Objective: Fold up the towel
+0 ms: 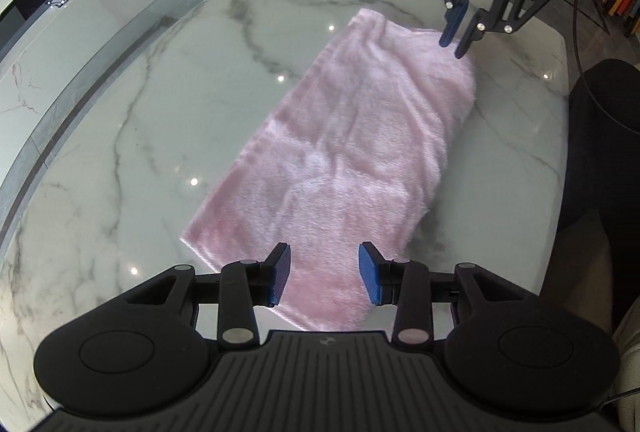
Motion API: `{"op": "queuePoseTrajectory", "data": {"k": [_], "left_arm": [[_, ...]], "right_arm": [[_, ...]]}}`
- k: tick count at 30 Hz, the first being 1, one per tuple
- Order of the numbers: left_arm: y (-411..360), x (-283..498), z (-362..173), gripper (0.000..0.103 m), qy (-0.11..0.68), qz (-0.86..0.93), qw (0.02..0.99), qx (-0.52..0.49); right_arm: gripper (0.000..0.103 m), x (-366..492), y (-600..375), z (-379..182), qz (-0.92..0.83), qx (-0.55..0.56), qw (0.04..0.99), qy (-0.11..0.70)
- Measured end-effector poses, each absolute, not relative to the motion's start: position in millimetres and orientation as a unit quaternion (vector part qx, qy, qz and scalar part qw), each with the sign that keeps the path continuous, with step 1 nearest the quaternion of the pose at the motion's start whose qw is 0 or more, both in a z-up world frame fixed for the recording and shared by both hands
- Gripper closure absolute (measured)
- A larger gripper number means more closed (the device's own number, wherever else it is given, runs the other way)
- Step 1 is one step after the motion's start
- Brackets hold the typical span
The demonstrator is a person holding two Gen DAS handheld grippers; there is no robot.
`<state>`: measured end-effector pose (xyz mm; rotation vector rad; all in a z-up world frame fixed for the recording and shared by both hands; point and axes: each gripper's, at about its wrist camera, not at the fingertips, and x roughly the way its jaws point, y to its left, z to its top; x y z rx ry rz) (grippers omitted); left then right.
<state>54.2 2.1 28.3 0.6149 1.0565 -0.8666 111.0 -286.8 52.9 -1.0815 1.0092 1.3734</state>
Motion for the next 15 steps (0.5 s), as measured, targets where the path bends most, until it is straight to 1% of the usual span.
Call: {"op": "queuePoseTrajectory", "data": {"k": [2, 6, 8, 15], "left_arm": [[0.4, 44.8, 18.8, 0.067, 0.477, -0.385, 0.743, 0.270], [-0.6, 36.7, -0.5, 0.067, 0.485, -0.375, 0.749, 0.250], [-2.1, 33.8, -10.1, 0.067, 0.487, -0.367, 0.748, 0.264], [9.2, 39.4, -34.1, 0.068, 0.515, -0.336, 0.752, 0.238]], "right_arm": [[0.098, 106.6, -288.7, 44.9, 0.569, -0.445, 0.545, 0.426], [0.098, 98.3, -294.9, 23.5, 0.550, -0.436, 0.559, 0.440], [0.098, 96.8, -298.9, 17.6, 0.547, -0.429, 0.564, 0.445], [0.098, 99.9, -313.5, 11.9, 0.542, -0.386, 0.599, 0.445]]}}
